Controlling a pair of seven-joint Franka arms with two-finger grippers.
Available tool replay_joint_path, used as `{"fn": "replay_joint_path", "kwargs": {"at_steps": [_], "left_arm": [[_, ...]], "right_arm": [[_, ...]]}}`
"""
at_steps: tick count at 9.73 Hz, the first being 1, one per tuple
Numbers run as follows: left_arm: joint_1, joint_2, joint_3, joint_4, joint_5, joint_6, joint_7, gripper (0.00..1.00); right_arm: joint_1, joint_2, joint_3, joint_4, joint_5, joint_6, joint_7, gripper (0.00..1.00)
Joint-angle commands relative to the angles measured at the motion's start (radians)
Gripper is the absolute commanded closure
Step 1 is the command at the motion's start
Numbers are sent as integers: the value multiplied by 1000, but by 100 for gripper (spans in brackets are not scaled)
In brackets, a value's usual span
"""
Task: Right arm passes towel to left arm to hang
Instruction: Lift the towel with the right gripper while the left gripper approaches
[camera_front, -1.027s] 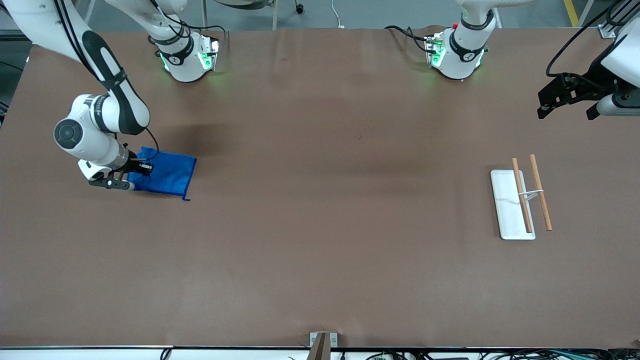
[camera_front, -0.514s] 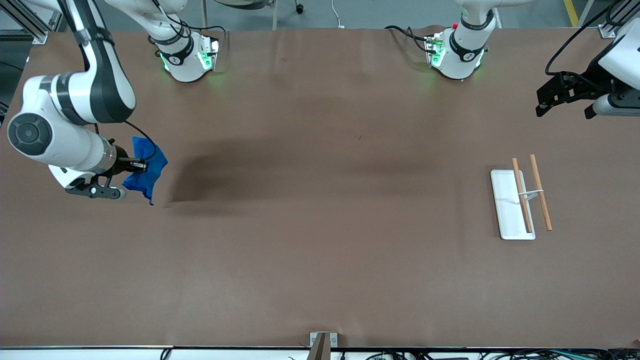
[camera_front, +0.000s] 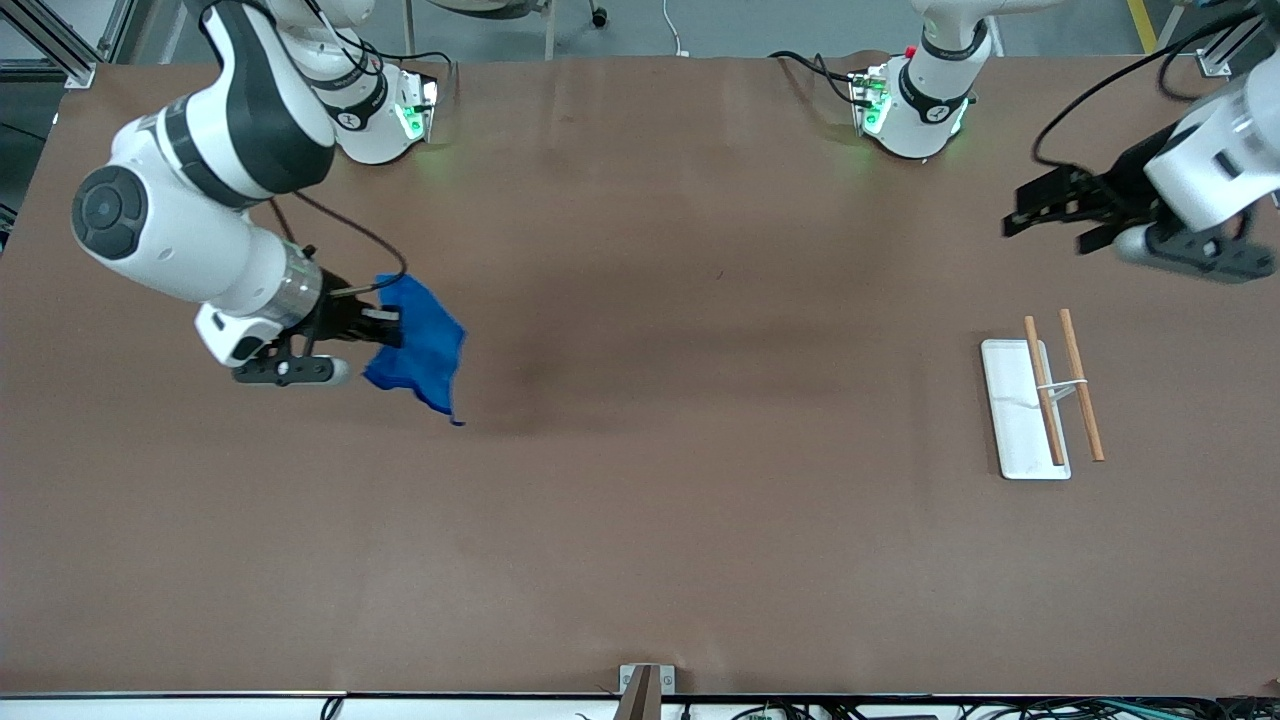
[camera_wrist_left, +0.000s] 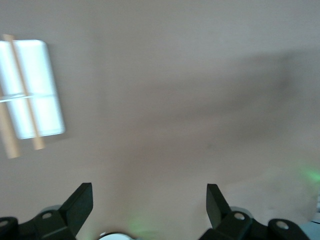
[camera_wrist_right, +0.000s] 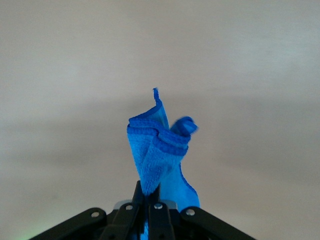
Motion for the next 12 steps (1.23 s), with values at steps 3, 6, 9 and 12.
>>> {"fn": "replay_joint_path", "kwargs": {"at_steps": [3, 6, 9, 12], "left_arm": [[6, 97, -2, -245, -364, 256, 345, 0], [35, 300, -5, -313, -746, 221, 690, 0], [30, 459, -12, -310, -1021, -39, 721, 0], [30, 529, -86, -304, -1139, -81, 810, 0]], "right_arm": [[62, 47, 66, 100, 341, 47, 47, 100], [170, 93, 67, 122, 624, 255, 87, 100], [267, 106, 69, 125, 794, 409, 89, 100], [308, 110, 70, 148, 953, 452, 87, 100]]}}
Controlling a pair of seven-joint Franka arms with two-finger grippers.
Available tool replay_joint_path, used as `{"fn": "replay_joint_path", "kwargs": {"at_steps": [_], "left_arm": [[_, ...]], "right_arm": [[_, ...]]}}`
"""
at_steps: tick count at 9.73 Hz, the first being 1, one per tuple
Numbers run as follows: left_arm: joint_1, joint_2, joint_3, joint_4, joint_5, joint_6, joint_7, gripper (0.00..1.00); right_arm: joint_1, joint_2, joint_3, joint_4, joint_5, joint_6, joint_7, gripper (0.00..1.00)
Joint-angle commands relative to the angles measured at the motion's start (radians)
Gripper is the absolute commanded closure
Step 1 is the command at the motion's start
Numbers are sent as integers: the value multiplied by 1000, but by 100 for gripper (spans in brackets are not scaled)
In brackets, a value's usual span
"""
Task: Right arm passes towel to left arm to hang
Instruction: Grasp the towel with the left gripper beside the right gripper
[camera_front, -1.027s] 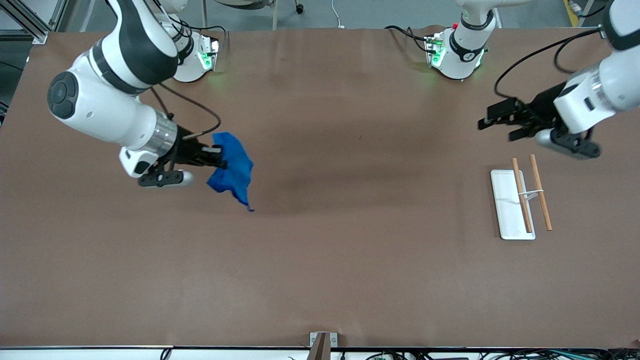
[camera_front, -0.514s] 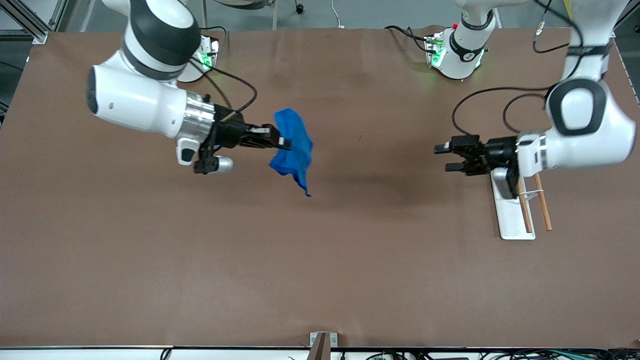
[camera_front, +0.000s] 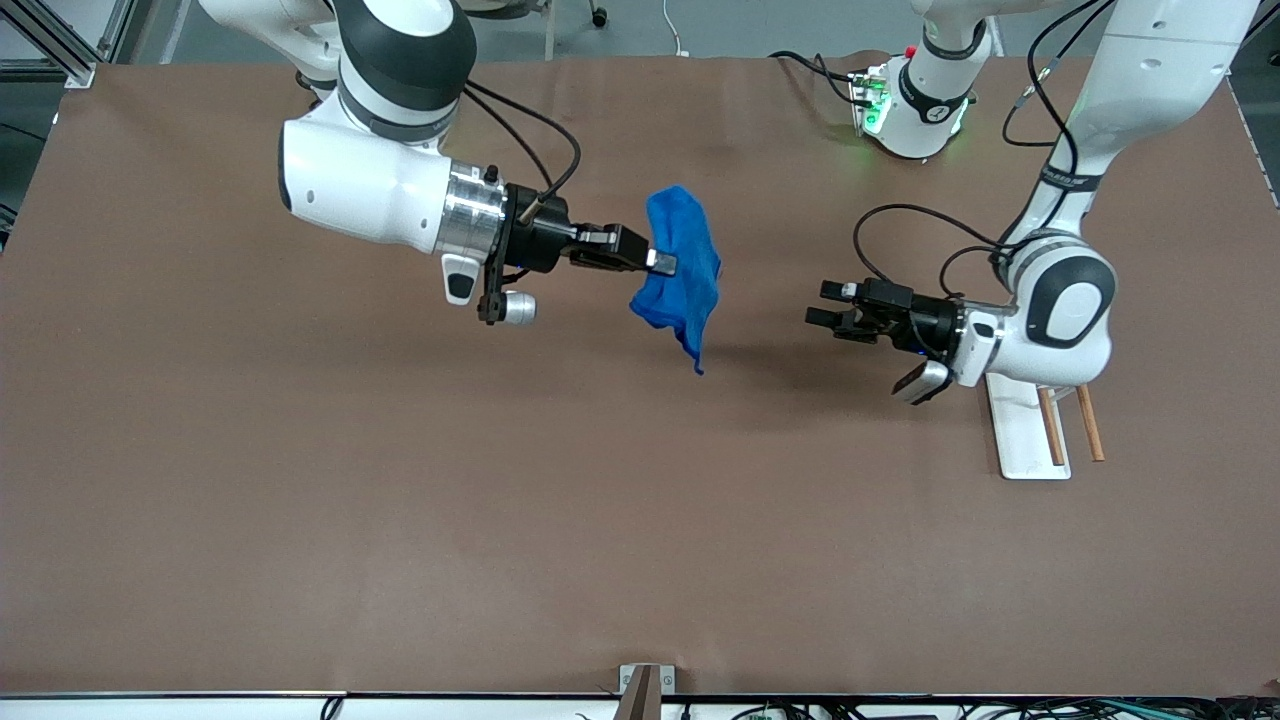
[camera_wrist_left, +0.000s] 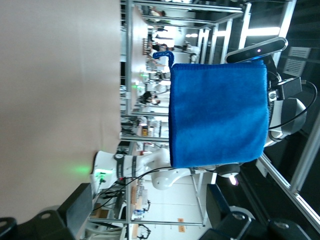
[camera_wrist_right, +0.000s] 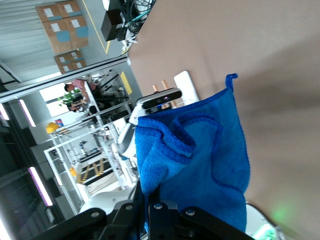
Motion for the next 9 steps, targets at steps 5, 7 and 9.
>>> {"fn": "replay_joint_path", "kwargs": {"at_steps": [5, 7, 9], "left_arm": [[-13, 90, -162, 29, -327, -3, 26, 0], [-13, 90, -165, 35, -339, -2, 23, 5], [-9, 89, -165, 36, -336, -2, 23, 13]], "right_arm": [[87, 76, 5, 73, 121, 141, 13, 100], [90, 77, 5, 75, 121, 153, 11, 100], [90, 77, 5, 73, 121, 155, 10, 100]]}}
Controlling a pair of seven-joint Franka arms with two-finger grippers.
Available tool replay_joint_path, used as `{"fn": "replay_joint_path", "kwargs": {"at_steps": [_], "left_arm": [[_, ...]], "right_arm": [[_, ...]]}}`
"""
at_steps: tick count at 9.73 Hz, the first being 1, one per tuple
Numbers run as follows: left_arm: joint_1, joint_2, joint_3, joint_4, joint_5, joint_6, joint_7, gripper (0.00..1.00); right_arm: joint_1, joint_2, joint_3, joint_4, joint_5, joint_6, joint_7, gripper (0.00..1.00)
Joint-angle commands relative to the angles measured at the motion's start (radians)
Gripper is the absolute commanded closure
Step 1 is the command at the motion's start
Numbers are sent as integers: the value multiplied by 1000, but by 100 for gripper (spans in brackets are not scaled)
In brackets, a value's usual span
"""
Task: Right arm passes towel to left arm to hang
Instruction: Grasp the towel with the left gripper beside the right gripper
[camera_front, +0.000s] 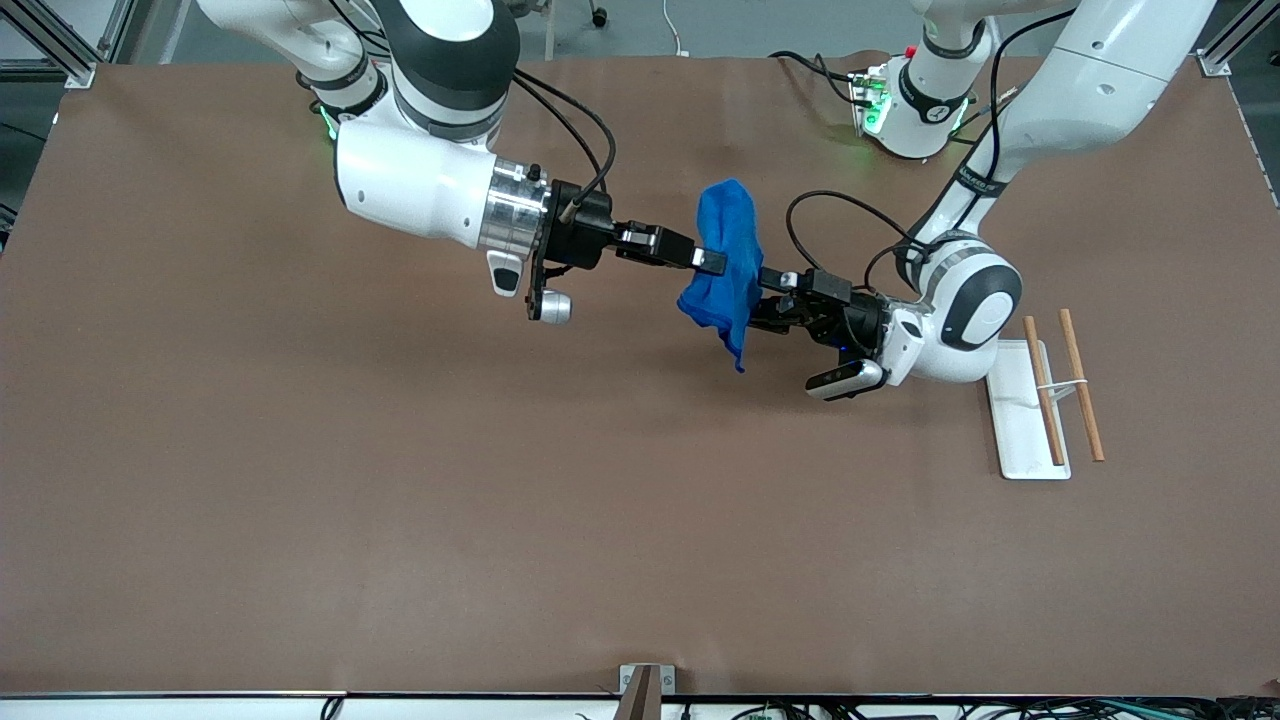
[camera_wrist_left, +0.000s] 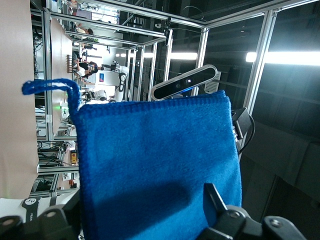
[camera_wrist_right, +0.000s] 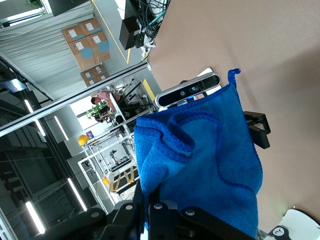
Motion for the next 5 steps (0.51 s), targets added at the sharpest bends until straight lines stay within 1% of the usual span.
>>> {"fn": "replay_joint_path", "kwargs": {"at_steps": [1, 2, 5], "left_arm": [[7, 36, 3, 14, -3, 5, 14, 19], [7, 36, 4, 22, 1, 6, 14, 26], [15, 36, 6, 27, 8, 12, 14, 73]], "right_arm": [[4, 9, 4, 19, 22, 10, 3, 100], [4, 9, 4, 19, 22, 10, 3, 100], [4, 9, 4, 19, 22, 10, 3, 100]]}}
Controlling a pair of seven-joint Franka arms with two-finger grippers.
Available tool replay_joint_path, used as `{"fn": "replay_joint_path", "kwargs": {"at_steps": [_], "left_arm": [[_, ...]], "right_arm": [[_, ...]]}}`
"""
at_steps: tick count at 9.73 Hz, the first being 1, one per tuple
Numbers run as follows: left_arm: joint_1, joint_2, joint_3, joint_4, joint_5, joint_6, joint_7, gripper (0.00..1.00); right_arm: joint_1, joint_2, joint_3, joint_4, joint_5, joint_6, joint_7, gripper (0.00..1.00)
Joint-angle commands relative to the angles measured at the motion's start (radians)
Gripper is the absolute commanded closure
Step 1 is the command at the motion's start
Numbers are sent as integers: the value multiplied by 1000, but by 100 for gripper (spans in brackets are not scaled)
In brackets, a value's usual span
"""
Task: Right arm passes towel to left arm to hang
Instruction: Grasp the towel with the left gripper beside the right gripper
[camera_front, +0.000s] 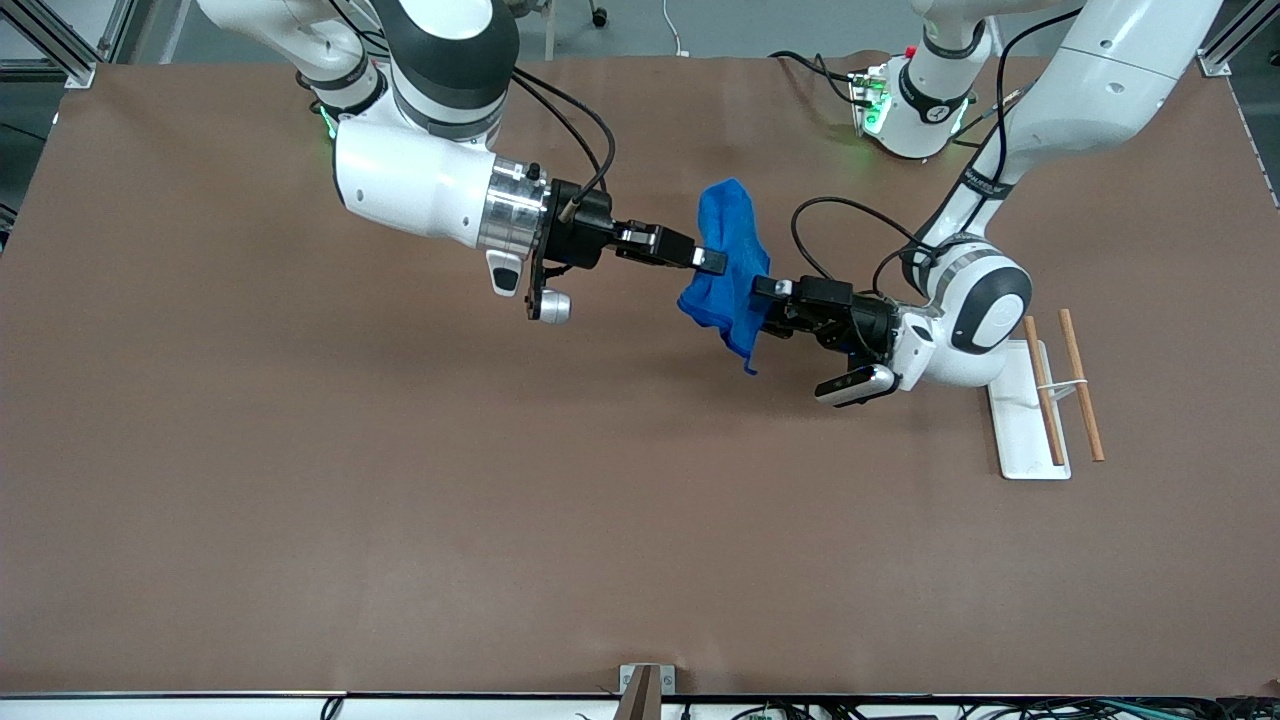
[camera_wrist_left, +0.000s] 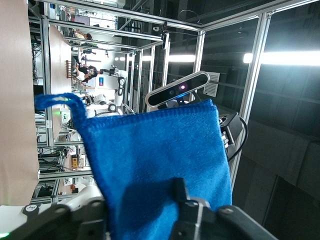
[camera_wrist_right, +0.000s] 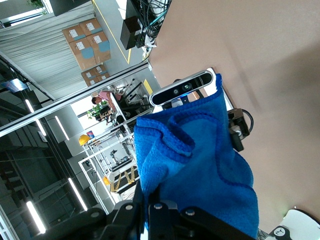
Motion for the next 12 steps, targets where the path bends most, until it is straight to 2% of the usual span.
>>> {"fn": "replay_joint_path", "kwargs": {"at_steps": [1, 3, 5, 7, 8, 9, 10, 12], "left_arm": [[5, 36, 6, 6, 6, 13, 12, 84], [8, 34, 10, 23, 8, 25, 5, 90], [17, 28, 13, 63, 11, 47, -66, 97], [17, 1, 15, 95, 14, 103, -153, 100], [16, -15, 15, 124, 52, 152, -205, 100], [16, -42, 15, 146, 98, 214, -285, 100], [14, -64, 15, 175, 157, 264, -366, 100], [11, -76, 15, 241, 298, 344, -521, 100]], "right_arm": [[4, 9, 4, 17, 22, 10, 3, 100], [3, 8, 4, 18, 22, 10, 5, 100], [1, 9, 4, 17, 20, 7, 5, 100], [-5, 8, 4, 15, 20, 1, 0, 98], [-9, 8, 3, 11, 6, 1, -5, 28], [-17, -4, 0, -21, -7, 1, -6, 0], [-55, -26, -3, -73, -64, 1, -6, 0], [-159, -98, -3, -172, -278, -48, -2, 0]]}}
